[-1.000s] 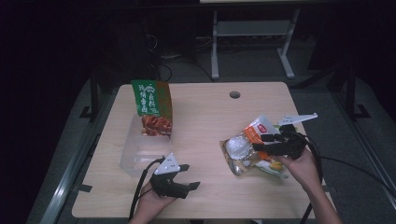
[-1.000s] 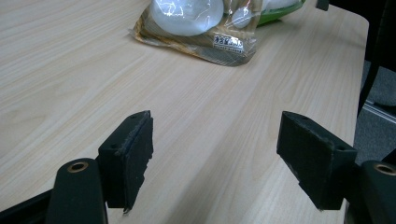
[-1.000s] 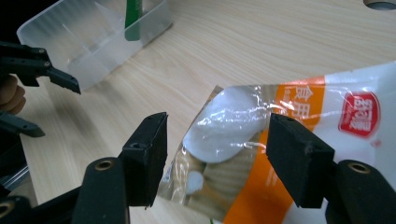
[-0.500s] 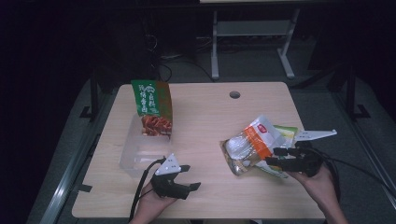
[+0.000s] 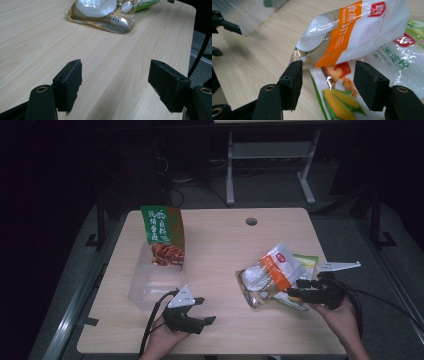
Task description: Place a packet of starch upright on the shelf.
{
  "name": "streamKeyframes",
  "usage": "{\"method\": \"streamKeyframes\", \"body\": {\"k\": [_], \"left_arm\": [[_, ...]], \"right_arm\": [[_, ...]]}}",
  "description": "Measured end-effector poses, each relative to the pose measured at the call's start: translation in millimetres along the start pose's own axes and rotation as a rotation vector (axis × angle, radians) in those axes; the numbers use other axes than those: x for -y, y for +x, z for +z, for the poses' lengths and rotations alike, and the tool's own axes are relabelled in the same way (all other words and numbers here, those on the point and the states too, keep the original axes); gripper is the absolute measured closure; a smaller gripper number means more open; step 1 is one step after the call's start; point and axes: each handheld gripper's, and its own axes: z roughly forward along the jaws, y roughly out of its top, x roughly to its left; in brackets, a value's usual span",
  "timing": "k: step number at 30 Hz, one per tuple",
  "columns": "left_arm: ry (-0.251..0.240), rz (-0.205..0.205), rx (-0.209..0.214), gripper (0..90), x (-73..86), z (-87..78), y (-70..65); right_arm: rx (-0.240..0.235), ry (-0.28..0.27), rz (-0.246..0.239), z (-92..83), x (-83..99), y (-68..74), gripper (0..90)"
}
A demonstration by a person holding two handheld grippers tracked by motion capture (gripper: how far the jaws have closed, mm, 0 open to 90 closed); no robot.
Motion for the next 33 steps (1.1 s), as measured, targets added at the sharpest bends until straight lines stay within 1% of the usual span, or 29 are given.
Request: {"method": "streamKeyframes", "body": {"k": [3, 5, 9, 12, 17, 18, 19, 20, 24, 28, 33], "left_arm": [[-0.001, -0.001, 0.001, 26.6, 0.1, 0.0, 0.2], [0.0, -0.001, 0.001, 26.7, 0.1, 0.2, 0.1], [0.001, -0.008, 0.003, 26.7, 0.2, 0.5, -0.5], [0.003, -0.01, 0.003, 26.8, 0.0, 0.8, -0.2], [0.005, -0.009, 0.004, 26.9, -0.1, 1.1, 0.1], [0.005, -0.009, 0.004, 26.9, -0.2, 1.1, 0.1], [0.006, -0.008, 0.005, 26.9, -0.2, 1.1, 0.1], [0.005, -0.01, 0.005, 26.9, -0.3, 1.2, 0.1], [0.004, -0.007, 0.003, 27.0, -0.5, 0.8, 0.4], [0.003, -0.005, 0.004, 27.0, -0.7, 0.8, 1.0], [0.003, 0.004, 0.003, 27.0, -1.1, 1.0, 1.6]], "right_arm": [[0.004, 0.005, 0.02, 7.8, -5.2, -1.2, 41.6], [0.006, 0.004, 0.018, 13.8, -7.8, -3.4, 42.7], [0.006, 0.004, 0.037, 25.4, -11.3, -6.5, 46.6], [0.011, -0.024, 0.048, 30.0, -13.4, -8.0, 53.5], [0.022, -0.048, 0.072, 35.2, -17.4, -10.0, 64.0], [0.023, -0.047, 0.075, 36.0, -18.2, -9.7, 69.1], [0.023, -0.047, 0.068, 36.4, -18.8, -9.3, 70.6], [0.035, -0.043, 0.063, 37.5, -19.9, -8.2, 74.2], [0.03, -0.038, 0.039, 39.1, -22.3, -4.1, 83.3], [0.008, -0.05, 0.017, 36.7, -27.1, 3.2, 86.5], [-0.024, -0.068, -0.05, 33.7, -38.9, 17.5, 88.8]]}}
